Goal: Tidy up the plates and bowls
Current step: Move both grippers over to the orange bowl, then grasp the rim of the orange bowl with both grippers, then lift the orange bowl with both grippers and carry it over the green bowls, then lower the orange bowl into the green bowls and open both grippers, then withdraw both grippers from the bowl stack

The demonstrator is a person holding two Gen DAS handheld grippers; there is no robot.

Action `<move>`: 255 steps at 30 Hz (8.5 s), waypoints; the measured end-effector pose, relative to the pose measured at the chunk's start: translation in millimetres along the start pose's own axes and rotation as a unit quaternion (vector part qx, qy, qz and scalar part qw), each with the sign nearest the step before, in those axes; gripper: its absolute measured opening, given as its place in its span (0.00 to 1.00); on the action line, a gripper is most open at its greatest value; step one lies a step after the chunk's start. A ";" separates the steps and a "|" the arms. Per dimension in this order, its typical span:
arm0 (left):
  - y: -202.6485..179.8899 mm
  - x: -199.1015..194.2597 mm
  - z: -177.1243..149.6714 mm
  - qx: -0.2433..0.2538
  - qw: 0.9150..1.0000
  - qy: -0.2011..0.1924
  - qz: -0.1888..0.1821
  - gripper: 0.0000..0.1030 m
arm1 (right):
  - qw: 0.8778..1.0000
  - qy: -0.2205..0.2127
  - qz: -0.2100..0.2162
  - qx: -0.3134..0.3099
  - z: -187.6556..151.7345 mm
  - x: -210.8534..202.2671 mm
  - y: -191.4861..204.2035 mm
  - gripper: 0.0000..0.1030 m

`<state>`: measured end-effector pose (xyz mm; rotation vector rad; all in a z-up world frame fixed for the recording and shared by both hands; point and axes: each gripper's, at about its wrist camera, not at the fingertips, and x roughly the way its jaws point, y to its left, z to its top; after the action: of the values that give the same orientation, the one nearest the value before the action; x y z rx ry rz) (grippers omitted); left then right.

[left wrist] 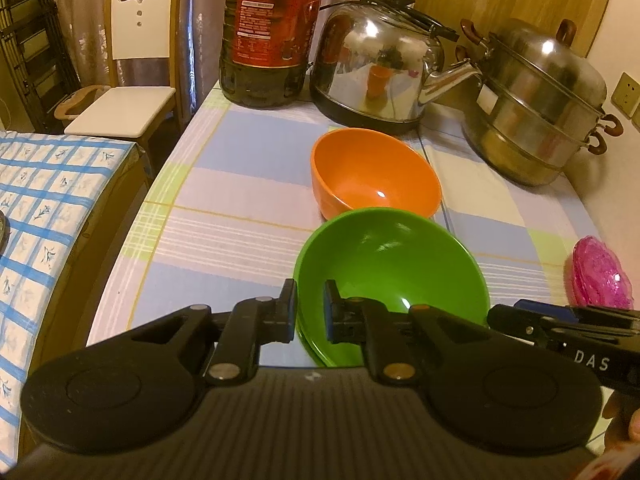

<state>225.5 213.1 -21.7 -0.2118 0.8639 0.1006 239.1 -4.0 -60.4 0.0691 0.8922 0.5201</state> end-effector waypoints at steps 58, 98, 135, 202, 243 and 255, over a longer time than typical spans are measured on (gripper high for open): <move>2.2 134.2 110.4 0.012 0.997 0.073 -0.038 0.22 | 0.993 0.076 0.042 0.083 113.8 114.5 -50.2 0.33; -66.2 14.3 121.6 0.059 0.997 0.005 -0.044 0.09 | 0.998 0.002 0.002 0.061 126.5 -15.5 -44.5 0.13; -62.8 -130.2 -93.1 0.031 1.000 -0.001 0.001 0.09 | 0.999 -0.016 0.017 0.040 -79.1 -145.7 14.5 0.13; -8.6 -5.0 -0.5 -0.004 0.999 0.032 0.014 0.11 | 0.998 0.051 -0.010 -0.028 20.1 15.0 20.6 0.13; -17.4 -78.4 -67.3 -0.020 0.999 -0.017 0.045 0.55 | 0.998 0.029 -0.008 0.048 -44.1 -66.9 10.4 0.47; -16.0 -91.2 -78.9 -0.004 0.999 -0.018 0.037 0.55 | 0.998 0.030 -0.017 0.056 -58.2 -85.6 11.7 0.48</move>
<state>110.6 179.6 0.5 -0.1862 0.8363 0.1762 146.4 -42.2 -32.1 0.1400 0.9795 0.4428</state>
